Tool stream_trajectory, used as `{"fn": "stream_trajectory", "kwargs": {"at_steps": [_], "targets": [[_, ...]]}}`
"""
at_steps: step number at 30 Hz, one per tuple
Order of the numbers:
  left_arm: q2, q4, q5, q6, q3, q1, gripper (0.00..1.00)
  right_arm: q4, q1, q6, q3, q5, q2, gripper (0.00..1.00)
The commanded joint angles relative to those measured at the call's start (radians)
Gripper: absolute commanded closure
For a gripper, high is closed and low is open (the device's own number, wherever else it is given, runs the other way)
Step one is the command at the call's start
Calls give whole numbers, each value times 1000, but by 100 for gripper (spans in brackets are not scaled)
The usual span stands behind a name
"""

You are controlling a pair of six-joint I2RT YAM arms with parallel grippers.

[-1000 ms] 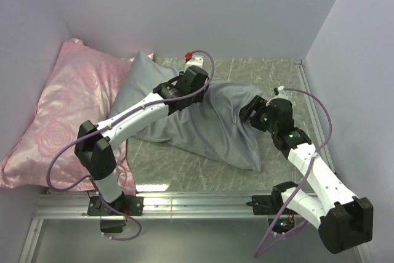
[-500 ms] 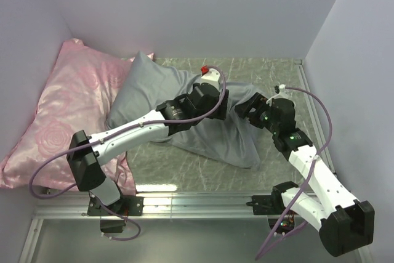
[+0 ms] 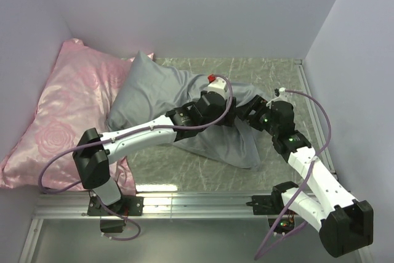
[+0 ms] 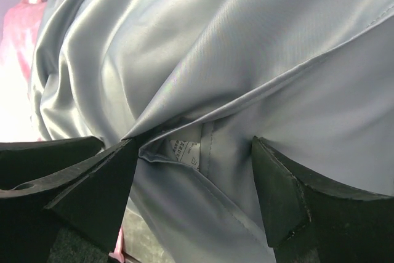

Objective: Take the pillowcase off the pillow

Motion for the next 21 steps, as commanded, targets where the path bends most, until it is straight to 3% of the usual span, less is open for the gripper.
{"fn": "stream_trajectory", "kwargs": {"at_steps": [1,8,11,15,21], "targets": [[13,126,16,-43,-24,-46,23,59,17,30,5,-59,-4,18],[-9,203,-45,-91,-85,-72,30,53,17,48,-6,-47,-4,21],[-4,197,-39,-74,-66,-75,22,54,17,48,-20,-29,-13,23],[46,168,-100,-83,-21,-79,20,65,18,53,-21,-44,-6,25],[118,138,-226,-117,33,-81,37,63,21,57,-29,-52,-30,25]]}}
